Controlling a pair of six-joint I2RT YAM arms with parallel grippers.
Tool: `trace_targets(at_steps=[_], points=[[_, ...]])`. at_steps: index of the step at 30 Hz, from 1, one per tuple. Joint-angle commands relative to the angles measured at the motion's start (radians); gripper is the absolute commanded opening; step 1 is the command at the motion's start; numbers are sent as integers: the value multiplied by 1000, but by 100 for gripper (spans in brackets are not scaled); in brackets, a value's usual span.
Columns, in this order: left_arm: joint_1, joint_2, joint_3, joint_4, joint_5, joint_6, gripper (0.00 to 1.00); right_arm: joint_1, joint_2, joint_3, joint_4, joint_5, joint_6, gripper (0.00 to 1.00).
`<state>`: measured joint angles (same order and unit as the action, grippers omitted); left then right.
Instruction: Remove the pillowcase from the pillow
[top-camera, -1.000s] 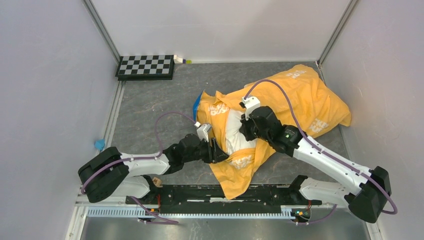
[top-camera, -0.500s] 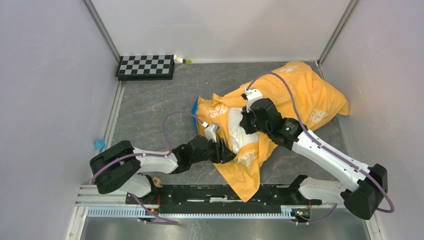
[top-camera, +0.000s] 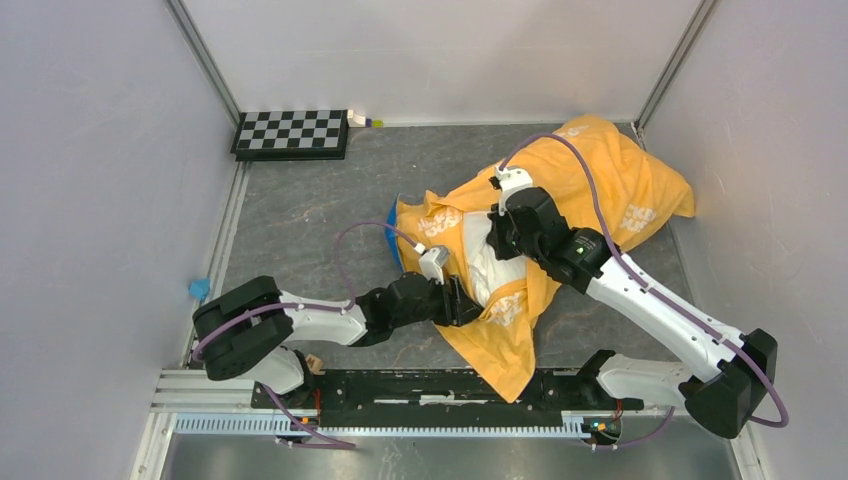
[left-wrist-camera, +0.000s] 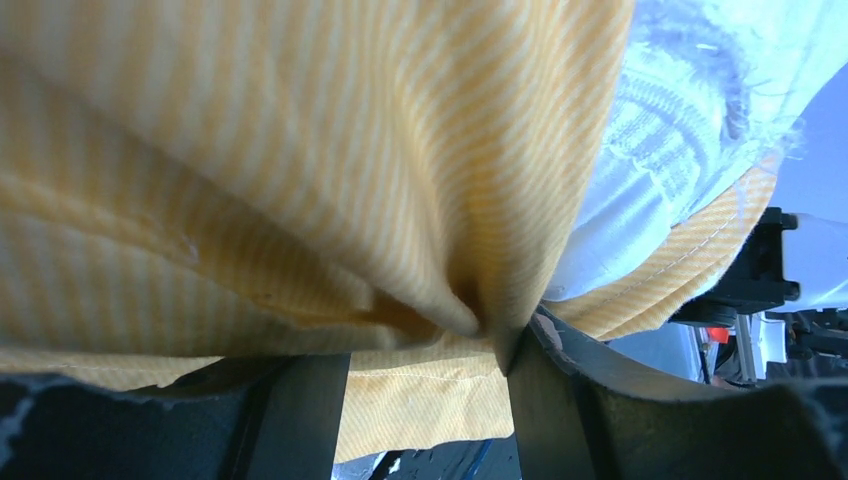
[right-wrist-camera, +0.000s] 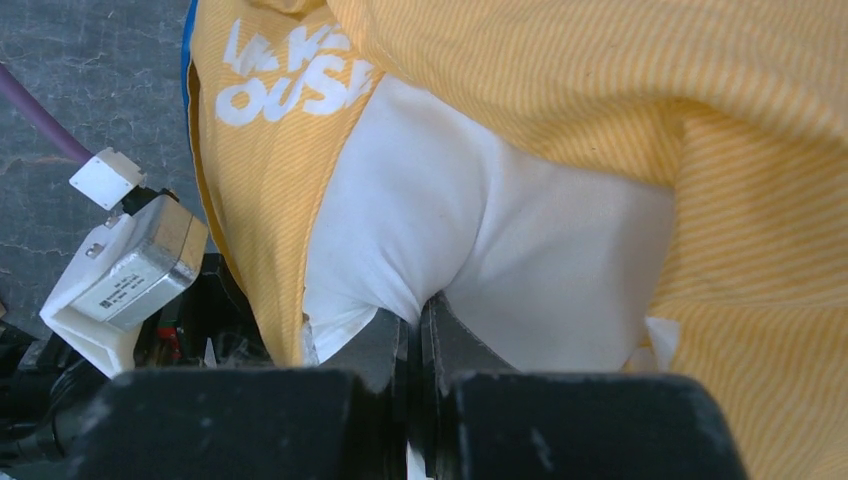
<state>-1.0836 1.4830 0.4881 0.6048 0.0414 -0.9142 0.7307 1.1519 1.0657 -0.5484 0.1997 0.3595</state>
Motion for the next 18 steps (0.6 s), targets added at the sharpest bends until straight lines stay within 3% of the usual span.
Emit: trace_targets(at_steps=[1,4,10,18], points=[[-103,51,16,-243,106,5,62,-30,-41,149,419,148,44,0],[-162,-6,103,-336,50,11,66,-30,-38,113,427,140,55,0],[-178,-89,155,-338,65,6,71,-30,-50,-14,485,118,88,0],[-177,5,105,-302,73,-17,55,-30,-37,62,477,126,72,0]])
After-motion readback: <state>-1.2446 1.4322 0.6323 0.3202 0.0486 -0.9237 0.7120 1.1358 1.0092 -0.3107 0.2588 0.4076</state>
